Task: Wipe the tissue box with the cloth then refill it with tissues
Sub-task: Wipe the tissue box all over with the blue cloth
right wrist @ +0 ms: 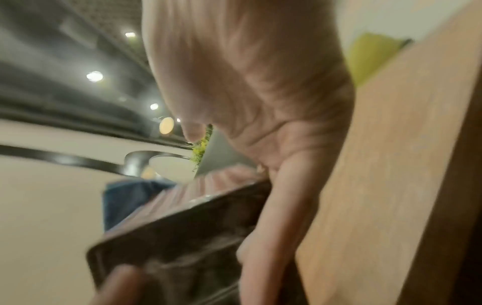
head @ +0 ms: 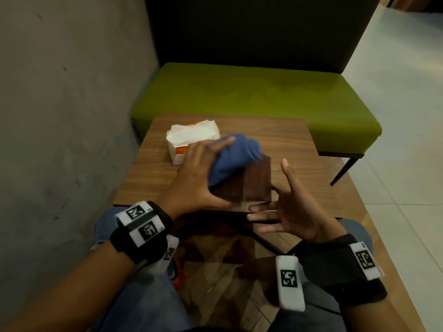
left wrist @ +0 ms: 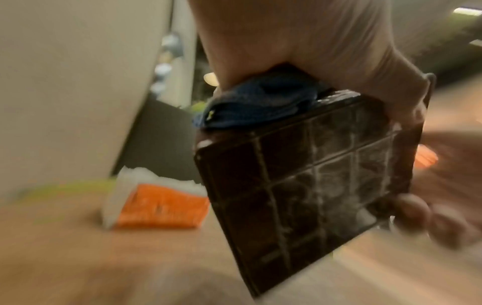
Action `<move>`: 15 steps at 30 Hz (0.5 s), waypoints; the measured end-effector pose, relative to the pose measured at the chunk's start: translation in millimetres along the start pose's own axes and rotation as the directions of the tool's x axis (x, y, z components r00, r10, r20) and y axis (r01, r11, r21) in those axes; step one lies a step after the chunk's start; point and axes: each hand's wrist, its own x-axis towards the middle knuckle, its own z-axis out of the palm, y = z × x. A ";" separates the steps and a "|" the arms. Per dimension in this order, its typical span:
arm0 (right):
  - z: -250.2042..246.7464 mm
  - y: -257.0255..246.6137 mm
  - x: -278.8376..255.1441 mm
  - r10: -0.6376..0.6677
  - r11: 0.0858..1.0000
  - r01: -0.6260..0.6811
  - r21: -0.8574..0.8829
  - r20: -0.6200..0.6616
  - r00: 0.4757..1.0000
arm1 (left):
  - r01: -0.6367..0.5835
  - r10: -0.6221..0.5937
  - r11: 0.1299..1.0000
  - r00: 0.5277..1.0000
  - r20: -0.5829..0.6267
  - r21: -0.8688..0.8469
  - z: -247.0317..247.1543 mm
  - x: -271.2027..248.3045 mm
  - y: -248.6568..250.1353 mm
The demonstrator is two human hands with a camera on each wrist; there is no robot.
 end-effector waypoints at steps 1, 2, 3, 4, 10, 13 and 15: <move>-3.9 0.1 -2.1 -0.022 0.999 0.023 -0.043 0.014 1.000 | 0.136 -0.151 0.950 0.988 -0.035 -0.281 0.4 -1.2 -3.6; -6.0 1.0 -3.1 -0.054 0.994 0.053 -0.093 -0.008 0.998 | 0.257 -0.327 0.802 0.944 -0.036 -0.539 0.8 -3.0 -3.4; -6.2 1.7 -2.8 -0.092 0.989 0.087 -0.119 -0.036 0.995 | 0.309 -0.455 0.597 0.890 0.005 -0.740 3.0 -5.9 -2.3; -5.4 4.2 -1.9 -0.132 0.982 0.121 -0.143 -0.067 0.989 | 0.340 -0.548 0.428 0.835 0.059 -0.837 7.8 -7.8 -5.1; 9.0 29.4 13.1 -0.268 0.926 0.249 -0.285 -0.029 0.963 | 0.427 -0.565 -0.108 0.716 0.409 -0.898 24.1 -6.9 8.7; 10.0 34.4 17.8 -0.320 0.939 0.316 -0.138 -0.005 0.947 | 0.416 -0.602 -0.113 0.694 0.395 -0.902 31.8 -4.6 7.6; 6.9 33.1 17.5 -0.348 0.935 0.346 -0.073 -0.012 0.938 | 0.419 -0.627 -0.064 0.689 0.364 -0.905 32.5 -5.5 3.4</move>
